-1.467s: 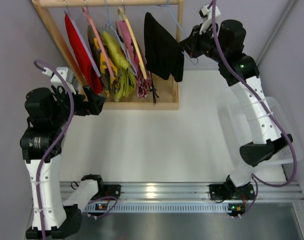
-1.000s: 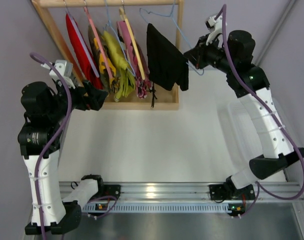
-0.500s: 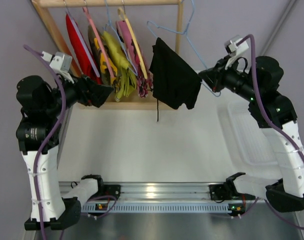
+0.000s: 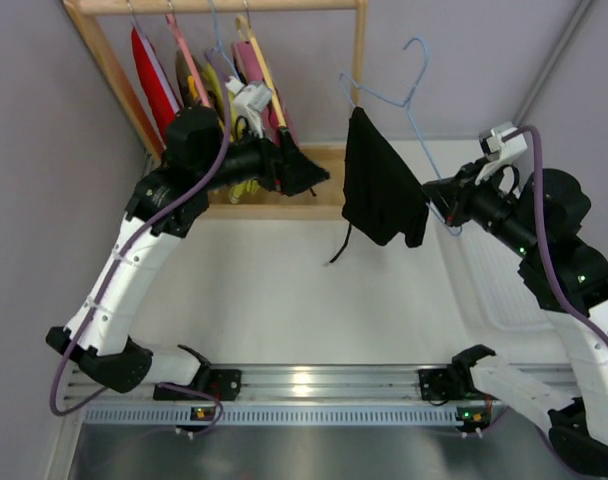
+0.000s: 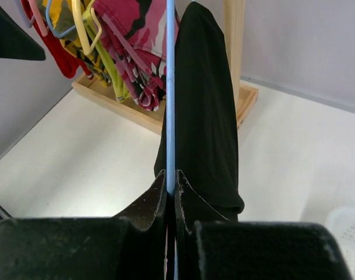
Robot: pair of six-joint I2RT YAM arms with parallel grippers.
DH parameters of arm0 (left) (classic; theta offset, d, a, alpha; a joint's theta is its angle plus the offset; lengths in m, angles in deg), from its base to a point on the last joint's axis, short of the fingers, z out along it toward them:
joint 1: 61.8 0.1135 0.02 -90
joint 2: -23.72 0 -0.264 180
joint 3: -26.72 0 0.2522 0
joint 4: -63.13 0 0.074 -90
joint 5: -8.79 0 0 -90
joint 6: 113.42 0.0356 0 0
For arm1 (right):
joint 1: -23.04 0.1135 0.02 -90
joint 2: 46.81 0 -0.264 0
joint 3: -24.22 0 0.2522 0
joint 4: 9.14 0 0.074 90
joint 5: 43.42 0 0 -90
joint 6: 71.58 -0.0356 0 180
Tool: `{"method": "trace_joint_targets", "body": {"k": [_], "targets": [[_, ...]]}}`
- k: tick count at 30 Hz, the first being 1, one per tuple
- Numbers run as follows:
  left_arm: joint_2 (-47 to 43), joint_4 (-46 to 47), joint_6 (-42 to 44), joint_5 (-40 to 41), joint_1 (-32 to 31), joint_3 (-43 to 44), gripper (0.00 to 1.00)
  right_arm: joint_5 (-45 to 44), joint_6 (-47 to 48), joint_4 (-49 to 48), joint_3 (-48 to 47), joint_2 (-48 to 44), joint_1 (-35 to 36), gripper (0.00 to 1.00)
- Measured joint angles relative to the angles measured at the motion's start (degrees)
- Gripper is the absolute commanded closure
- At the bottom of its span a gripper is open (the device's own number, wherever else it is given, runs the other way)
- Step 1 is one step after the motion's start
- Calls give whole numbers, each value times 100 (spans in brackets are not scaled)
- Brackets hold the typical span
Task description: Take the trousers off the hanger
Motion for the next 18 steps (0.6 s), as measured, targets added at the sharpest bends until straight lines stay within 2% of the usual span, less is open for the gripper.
{"method": "trace_joint_targets", "body": {"k": [7,9,12,13,14,18], "targets": [[719,636,-507,824,-1681,444,7,-326,-238,85,444,-608,0,100],[927,748,-811,968,-1985,575,12,-420,-339,109,557,-723,0,100],[1327,1010,-1272,1154,-2164,883,21,-501,-448,107,686,-791,0,100],[1440,1078,-1392,1224,-2197,973,28,-509,-492,98,726,-798,0,100],[1543,1128,-1513,1279,-2221,1043,30,-511,-522,90,778,-802,0,100],[1880,1296,-1886,1561,-2332,1261,33,-509,-634,57,944,-802,0,100]]}}
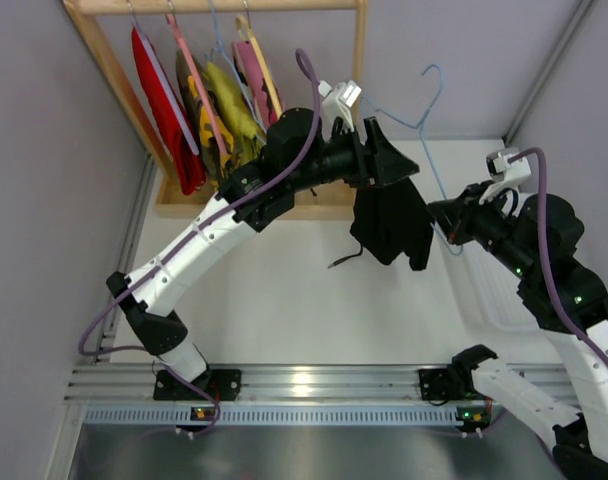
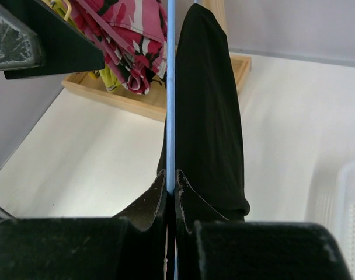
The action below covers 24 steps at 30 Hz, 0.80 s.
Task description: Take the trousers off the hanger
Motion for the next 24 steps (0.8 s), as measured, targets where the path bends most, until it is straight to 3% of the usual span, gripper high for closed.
{"method": "trace_joint_targets", "body": {"k": [19,24], "targets": [[695,326,-1182,549,-275,234,37,330,-466,-402,310,11,0,100],[922,365,-1274,654,-391,444,50,498,-573,-479,409,13,0,100]]}}
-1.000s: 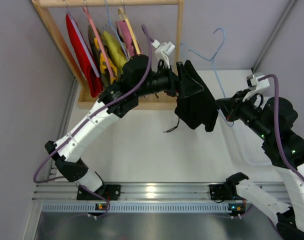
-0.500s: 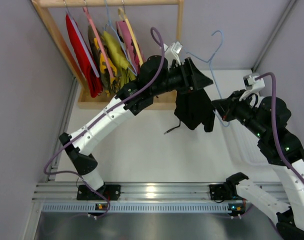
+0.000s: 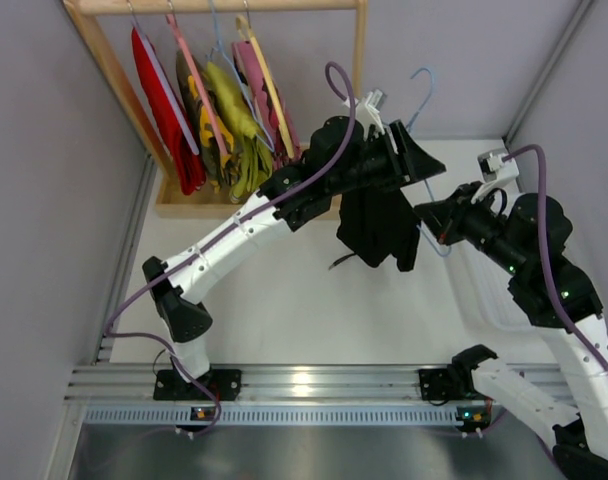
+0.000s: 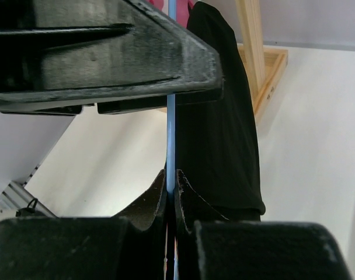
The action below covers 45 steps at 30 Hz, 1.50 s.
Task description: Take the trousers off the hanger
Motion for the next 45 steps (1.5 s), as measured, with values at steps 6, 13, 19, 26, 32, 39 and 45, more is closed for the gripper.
{"method": "trace_joint_targets", "body": {"k": [6,13,19,26,32,39,45], "targets": [[59,11,-44,101,2,24,81,114,-48,-105,48,-7,0,100],[55,22,-245,179,28,22,100,173,28,-457,284,-92,0,78],[-7,-4,-433,-81,164,-361,100,188,295,-903,297,-361,0,11],[-295,17,-588,-660,476,-1084,100,-271,837,-1016,293,-916,0,1],[-745,415,-669,-1182,636,-1292,100,-951,1252,-872,356,-1145,0,1],[-1261,815,-710,-1495,678,-1355,100,-691,1777,-776,1436,-1620,0,0],[-1357,938,-737,-1657,678,-1357,100,258,2203,-1080,2675,-2170,0,1]]}}
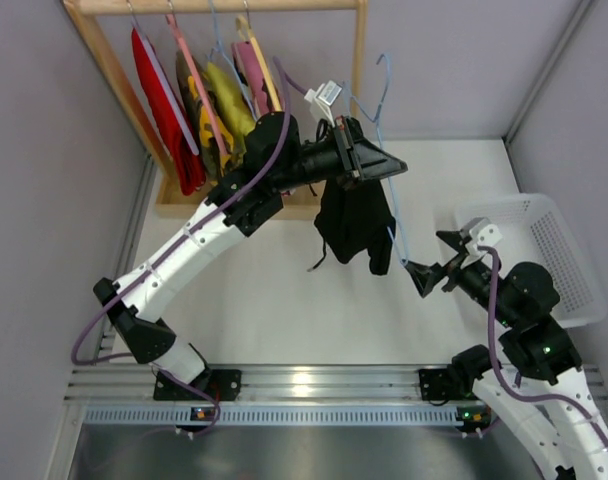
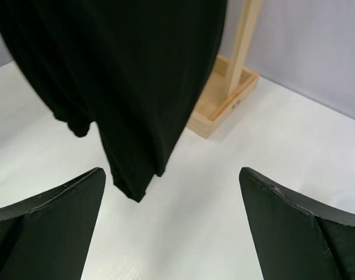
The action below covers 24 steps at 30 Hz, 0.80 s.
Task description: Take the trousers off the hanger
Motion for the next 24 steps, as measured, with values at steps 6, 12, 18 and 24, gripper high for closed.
{"method": "trace_joint_targets", "body": {"k": [6,12,18,24], "targets": [[0,-4,-55,-120,4,-74,100,841,293,-474,334,20,2,0],[0,44,-116,-179,4,-83,100,1237,599,-1060,411,518,2,1],[0,92,-120,-225,4,-83,100,1224,903,-1416,485,955,2,5],[0,116,-140,-223,9,-94,100,1001,1331,-1838,518,1224,2,12]]}}
